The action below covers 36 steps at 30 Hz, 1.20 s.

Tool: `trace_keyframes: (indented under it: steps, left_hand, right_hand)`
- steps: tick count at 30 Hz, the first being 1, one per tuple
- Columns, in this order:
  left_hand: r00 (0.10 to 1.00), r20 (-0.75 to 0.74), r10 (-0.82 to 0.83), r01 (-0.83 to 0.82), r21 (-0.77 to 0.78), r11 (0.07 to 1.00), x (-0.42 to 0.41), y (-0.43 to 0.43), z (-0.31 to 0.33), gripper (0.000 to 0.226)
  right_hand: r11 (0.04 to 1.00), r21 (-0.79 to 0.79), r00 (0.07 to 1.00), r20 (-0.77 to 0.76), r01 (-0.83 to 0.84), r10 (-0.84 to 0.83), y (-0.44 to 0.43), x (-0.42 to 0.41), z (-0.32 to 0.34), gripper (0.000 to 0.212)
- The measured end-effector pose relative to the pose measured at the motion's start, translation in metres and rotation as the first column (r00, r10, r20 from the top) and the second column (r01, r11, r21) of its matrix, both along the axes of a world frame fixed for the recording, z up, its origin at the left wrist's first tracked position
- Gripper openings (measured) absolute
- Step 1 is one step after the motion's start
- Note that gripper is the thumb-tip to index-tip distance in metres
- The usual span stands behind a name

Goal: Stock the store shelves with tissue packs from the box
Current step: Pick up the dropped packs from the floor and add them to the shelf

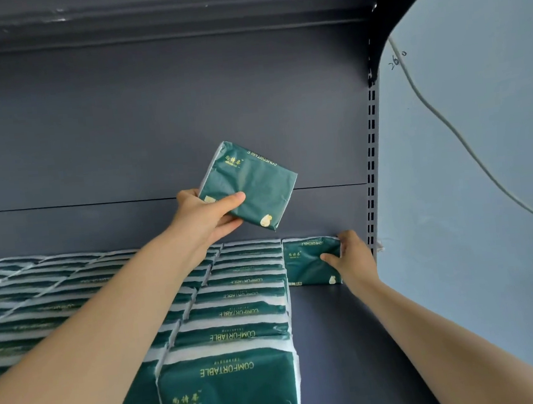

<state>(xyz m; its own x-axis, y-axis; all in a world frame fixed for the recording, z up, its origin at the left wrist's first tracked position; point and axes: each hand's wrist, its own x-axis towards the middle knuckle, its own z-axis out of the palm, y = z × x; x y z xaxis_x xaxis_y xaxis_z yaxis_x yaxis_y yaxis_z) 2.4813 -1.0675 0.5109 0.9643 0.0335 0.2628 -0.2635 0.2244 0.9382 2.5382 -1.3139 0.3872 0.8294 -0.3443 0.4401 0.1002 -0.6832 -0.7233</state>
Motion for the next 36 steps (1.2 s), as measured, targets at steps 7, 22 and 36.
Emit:
trace_keyframes:
  steps: [7, 22, 36]
  left_hand:
    - [1.0, -0.019, -0.012, 0.012, -0.001, 1.0, -0.018, -0.003, -0.001, 0.062]
    - [0.991, 0.044, 0.124, -0.127, 0.071, 0.989, -0.102, -0.017, -0.007, 0.061]
    - [0.893, 0.432, 0.125, -0.429, 0.737, 0.522, -0.15, -0.019, -0.044, 0.038]
  right_hand:
    - [0.987, -0.157, 0.995, -0.1, -0.025, 0.009, -0.005, -0.014, 0.013, 0.036]
    - [0.619, 0.502, 0.796, 0.409, -0.605, 0.447, 0.053, -0.176, 0.099, 0.021]
    - [0.684, 0.474, 0.832, 0.343, -0.554, 0.437, 0.048, -0.191, 0.077, 0.025]
